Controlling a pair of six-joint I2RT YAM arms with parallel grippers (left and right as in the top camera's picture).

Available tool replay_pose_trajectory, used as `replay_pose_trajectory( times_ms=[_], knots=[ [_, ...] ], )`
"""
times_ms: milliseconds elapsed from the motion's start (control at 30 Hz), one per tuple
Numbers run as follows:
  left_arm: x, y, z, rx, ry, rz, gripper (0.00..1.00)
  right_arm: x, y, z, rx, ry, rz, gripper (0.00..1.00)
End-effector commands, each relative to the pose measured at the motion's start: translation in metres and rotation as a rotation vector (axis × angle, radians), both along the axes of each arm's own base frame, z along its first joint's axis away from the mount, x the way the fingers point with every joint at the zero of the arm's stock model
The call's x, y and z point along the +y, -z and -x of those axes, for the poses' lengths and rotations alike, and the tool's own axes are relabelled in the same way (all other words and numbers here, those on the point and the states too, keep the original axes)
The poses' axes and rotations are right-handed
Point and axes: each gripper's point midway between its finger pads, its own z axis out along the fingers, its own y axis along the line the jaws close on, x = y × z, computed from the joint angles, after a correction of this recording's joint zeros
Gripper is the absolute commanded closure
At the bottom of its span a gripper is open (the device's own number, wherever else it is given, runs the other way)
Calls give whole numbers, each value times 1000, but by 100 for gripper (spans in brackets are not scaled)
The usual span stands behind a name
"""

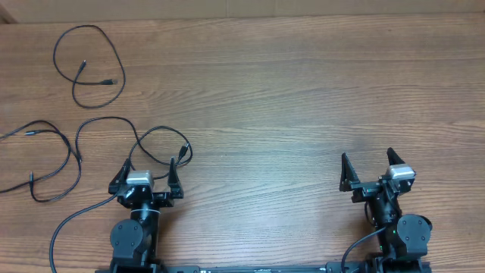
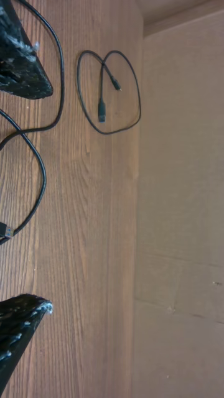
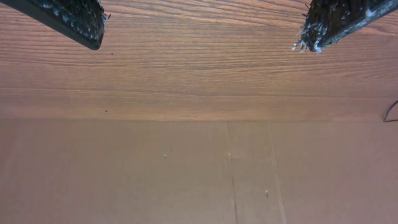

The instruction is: Untangle cables

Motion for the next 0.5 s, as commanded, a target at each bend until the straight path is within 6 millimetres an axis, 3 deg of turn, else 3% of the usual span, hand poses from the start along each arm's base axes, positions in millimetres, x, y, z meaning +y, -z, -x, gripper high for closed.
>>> replay_pose_trajectory(
  times_ms=[0,467],
  knots=[
    [-1,0,0,-5,7,-21,0,-1,3,-1,3,4,6,0],
    [-1,0,0,-5,7,-22,0,-3,2,0,-4,19,6,0]
  ],
)
